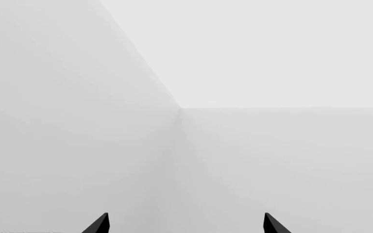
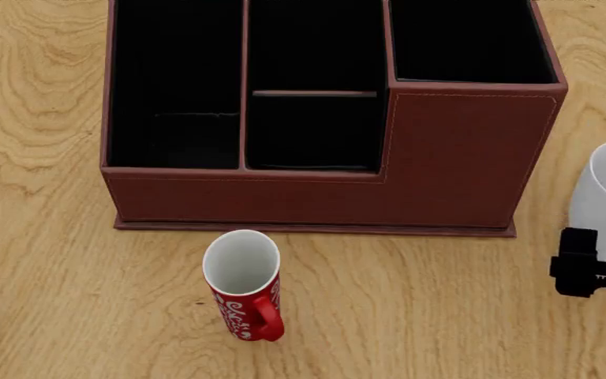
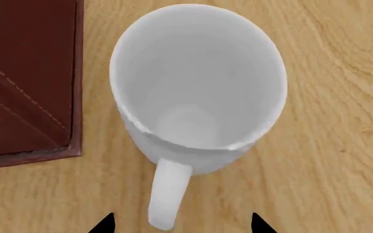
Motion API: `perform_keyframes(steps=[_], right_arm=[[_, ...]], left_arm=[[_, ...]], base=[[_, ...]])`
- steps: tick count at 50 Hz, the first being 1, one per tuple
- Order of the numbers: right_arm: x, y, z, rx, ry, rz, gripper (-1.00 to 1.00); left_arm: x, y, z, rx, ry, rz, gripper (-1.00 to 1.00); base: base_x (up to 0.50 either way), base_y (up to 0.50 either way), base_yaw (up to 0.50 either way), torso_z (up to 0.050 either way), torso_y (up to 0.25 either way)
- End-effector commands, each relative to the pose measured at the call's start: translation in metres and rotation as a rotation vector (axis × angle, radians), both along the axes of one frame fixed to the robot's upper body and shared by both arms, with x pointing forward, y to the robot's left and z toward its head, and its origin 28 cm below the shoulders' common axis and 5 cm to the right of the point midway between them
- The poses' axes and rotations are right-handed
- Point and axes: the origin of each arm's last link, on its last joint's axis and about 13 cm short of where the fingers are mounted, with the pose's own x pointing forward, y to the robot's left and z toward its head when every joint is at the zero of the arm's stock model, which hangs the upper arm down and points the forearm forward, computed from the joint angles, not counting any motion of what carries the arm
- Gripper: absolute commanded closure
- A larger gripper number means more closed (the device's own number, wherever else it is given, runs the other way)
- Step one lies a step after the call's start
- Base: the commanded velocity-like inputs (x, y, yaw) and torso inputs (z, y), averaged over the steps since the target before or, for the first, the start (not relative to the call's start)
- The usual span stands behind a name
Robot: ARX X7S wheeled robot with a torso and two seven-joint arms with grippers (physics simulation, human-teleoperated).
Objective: Pick up the white mug and place it to the right of the caddy.
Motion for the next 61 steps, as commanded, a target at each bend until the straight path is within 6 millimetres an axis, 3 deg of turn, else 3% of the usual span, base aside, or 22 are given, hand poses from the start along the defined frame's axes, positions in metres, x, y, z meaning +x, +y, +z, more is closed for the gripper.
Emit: perform_keyframes(steps=[1,16,37,45,61], right_arm=[[-0.028,0.005,0.001,-0.020,-0.031,0.031,-1.00],[-0.059,0.021,0.000,-0.028,-0.075,0.091,-1.00],[-0.139,0.019,0.011,-0.042,-0.206,0.056,-1.00],[-0.155,0.023,0.014,-0.044,-0.260,0.051,-1.00],[-0.158,0.049,0.025,-0.063,-0.412,0.082,-1.00]], left_arm=[[0.000,0.000,0.000,-0.006,-0.002,-0.005,-1.00],[0.000,0.000,0.000,-0.008,-0.002,-0.001,-1.00],[0.000,0.000,0.000,-0.018,0.009,-0.014,-1.00],[0.000,0.000,0.000,-0.018,0.015,-0.020,-1.00],[0.000,0.000,0.000,-0.016,0.023,-0.037,-1.00]], base=[[0.00,0.00,0.00,0.000,0.000],[0.00,0.00,0.00,0.000,0.000],[0.00,0.00,0.00,0.000,0.000],[0.00,0.00,0.00,0.000,0.000],[0.00,0.00,0.00,0.000,0.000]])
